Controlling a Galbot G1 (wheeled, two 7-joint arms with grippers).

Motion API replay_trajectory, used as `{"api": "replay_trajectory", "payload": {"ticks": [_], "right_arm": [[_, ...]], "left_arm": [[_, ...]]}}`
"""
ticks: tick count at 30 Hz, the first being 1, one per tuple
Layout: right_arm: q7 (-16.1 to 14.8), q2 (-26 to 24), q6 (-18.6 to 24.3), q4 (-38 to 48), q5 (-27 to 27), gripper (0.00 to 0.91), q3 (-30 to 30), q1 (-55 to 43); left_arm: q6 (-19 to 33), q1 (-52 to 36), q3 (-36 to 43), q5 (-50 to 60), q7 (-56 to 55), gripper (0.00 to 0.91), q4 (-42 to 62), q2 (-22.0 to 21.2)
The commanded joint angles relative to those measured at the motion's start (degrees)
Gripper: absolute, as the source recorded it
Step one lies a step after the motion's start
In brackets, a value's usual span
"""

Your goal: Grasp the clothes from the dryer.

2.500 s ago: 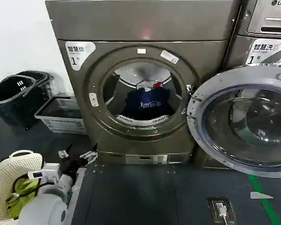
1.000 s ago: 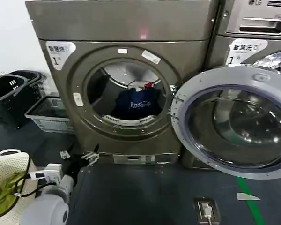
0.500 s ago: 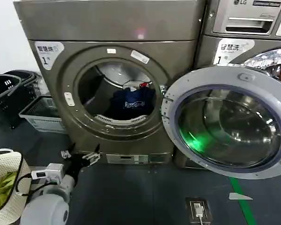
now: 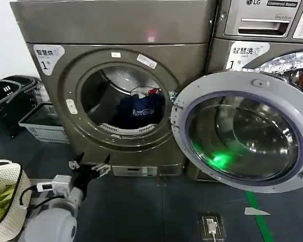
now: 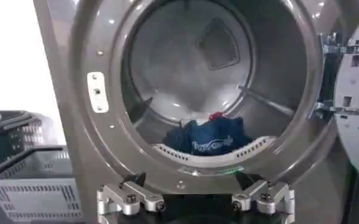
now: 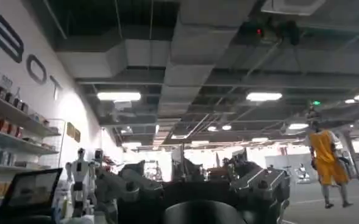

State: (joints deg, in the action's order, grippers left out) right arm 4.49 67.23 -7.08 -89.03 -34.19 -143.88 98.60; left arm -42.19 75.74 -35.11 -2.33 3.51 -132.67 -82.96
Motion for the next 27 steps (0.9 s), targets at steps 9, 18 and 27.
{"api": "replay_trajectory", "payload": {"ticks": [9,18,27], "right_arm": [[0.7,0.3,0.7,-0.2,-1.8,0.907,-0.4,0.3],[0.8,0.3,0.5,-0.4,-1.9,0.907,-0.4,0.3],[1.0,0.2,0.5,-0.3,-2.1,0.907,-0.5,0.4]], "left_arm": [[-2.8,-0.1,0.6,-0.9,-2.2,0.907,0.0,0.5],[-2.8,-0.4,1.9,-0.2,-2.7,0.907,0.2,0.7],[-2.8,-0.8,3.3,0.0,-4.9,0.907,0.7,0.7]]}}
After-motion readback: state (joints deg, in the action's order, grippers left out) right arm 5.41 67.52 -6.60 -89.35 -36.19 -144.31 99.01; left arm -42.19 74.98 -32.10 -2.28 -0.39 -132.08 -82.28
